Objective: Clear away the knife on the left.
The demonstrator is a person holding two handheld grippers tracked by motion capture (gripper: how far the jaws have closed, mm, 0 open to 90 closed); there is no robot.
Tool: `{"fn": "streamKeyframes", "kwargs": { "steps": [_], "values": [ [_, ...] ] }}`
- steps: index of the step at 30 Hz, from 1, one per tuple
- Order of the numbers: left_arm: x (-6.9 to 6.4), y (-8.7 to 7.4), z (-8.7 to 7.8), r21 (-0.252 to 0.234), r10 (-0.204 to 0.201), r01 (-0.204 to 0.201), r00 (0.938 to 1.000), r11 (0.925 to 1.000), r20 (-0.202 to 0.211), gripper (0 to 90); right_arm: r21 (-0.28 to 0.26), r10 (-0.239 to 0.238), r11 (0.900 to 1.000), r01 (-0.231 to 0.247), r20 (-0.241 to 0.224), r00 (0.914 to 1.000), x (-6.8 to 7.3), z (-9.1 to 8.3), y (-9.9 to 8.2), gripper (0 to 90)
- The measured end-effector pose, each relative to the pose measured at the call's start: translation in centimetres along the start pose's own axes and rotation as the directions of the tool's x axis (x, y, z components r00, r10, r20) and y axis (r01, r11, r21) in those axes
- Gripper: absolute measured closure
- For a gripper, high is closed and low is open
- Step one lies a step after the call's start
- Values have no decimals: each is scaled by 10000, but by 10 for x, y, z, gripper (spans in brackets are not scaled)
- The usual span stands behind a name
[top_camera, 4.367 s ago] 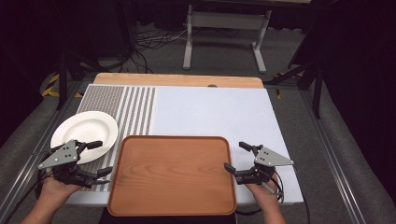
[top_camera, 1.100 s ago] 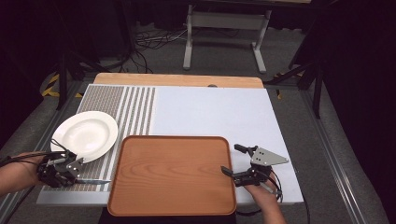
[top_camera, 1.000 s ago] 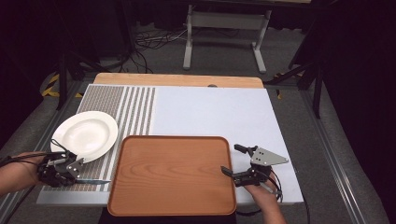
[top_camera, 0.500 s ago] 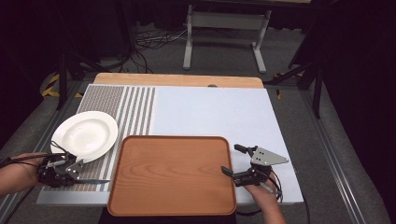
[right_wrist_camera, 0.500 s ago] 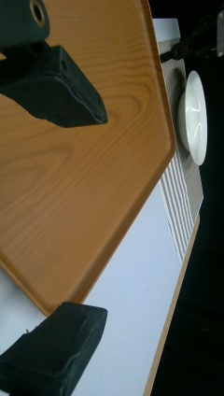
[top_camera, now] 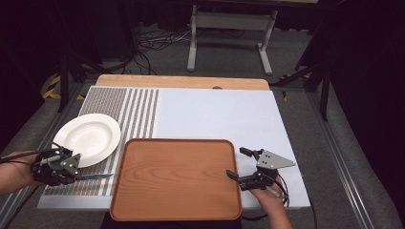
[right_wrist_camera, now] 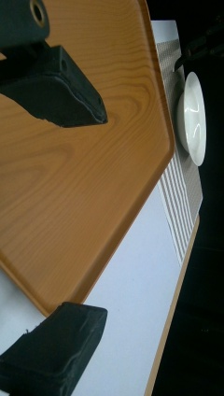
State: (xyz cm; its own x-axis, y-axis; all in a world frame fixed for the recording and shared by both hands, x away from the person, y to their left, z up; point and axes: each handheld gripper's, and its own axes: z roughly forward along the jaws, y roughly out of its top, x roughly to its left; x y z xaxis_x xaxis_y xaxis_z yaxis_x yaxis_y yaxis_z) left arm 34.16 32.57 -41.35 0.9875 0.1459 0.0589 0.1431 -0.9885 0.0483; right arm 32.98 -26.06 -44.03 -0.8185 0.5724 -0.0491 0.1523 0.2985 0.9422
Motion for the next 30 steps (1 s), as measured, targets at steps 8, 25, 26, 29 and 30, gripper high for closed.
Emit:
{"fn": "streamKeyframes", "kwargs": {
  "steps": [8,25,26,29,30],
  "values": [
    [1,5,-18,-584,-797,800,9968,9951,73,779,-37,5,10000,-5,-1,10000,0,0,0,77],
    [6,23,-35,-1500,-3168,3364,9381,9297,1402,779,-83,32,10000,-31,27,10000,-1,-2,0,77],
    [6,24,-37,-1645,-3317,3549,9310,9203,1524,779,-75,27,10000,-27,33,10000,-1,-2,0,77],
    [7,26,-39,-1862,-3431,3713,9243,9096,1672,779,-74,34,10000,-34,31,10000,-1,-2,0,77],
    [7,27,-40,-1861,-3565,3870,9172,9031,1777,778,-75,36,10000,-36,29,10000,-1,-2,0,77]
  ]
}}
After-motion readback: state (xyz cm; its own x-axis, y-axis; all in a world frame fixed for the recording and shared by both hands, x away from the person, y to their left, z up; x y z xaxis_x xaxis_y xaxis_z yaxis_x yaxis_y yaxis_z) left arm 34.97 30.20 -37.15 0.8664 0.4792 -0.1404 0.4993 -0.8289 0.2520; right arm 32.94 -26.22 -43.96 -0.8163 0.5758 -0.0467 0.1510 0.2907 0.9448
